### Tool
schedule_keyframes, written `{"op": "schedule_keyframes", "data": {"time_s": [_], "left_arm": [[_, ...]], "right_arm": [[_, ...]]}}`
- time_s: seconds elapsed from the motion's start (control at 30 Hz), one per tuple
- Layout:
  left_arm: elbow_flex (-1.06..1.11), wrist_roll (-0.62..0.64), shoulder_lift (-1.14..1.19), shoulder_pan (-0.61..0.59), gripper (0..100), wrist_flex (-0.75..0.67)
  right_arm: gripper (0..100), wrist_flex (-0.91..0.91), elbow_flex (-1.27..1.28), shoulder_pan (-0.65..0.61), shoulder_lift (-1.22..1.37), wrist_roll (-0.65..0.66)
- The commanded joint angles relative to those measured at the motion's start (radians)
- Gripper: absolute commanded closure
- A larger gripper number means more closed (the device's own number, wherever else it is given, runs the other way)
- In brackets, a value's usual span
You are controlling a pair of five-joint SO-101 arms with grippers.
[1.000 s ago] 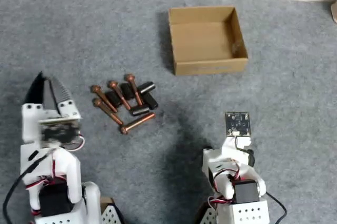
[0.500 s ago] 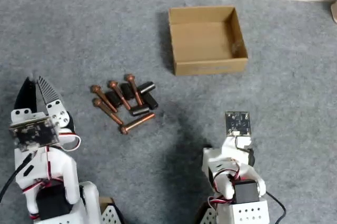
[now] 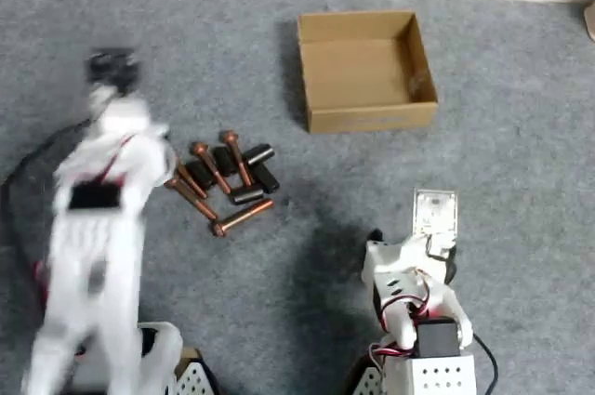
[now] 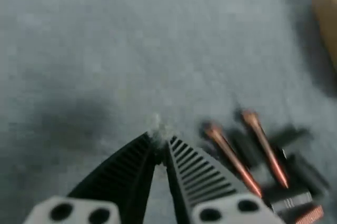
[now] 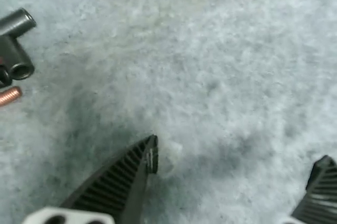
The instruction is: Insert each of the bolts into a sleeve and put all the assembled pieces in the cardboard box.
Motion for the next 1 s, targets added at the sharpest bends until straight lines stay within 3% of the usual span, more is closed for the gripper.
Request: {"op": "schedule_keyframes", "data": {"time_s": [0.0, 0.13, 0.33, 0.63, 0.97], "left_arm": [[-0.193, 0.0, 0.328, 0.124, 99, 0.092], [-0.268, -0.037, 0.364, 0.151, 95, 0.203], [-0.263, -0.038, 0.374, 0.153, 79, 0.21], [-0.156, 0.089, 0.374, 0.148, 78, 0.104], [-0.102, 0.235, 0.374, 0.147, 78, 0.098]], "right_arm": [[59.2, 0.007, 0.096, 0.013, -0.005, 0.008], [59.2, 0.059, 0.096, 0.015, -0.005, 0.008], [59.2, 0.077, 0.096, 0.015, -0.005, 0.009], [59.2, 0.077, 0.096, 0.015, -0.005, 0.009], [59.2, 0.073, 0.096, 0.015, -0.005, 0.009]]}}
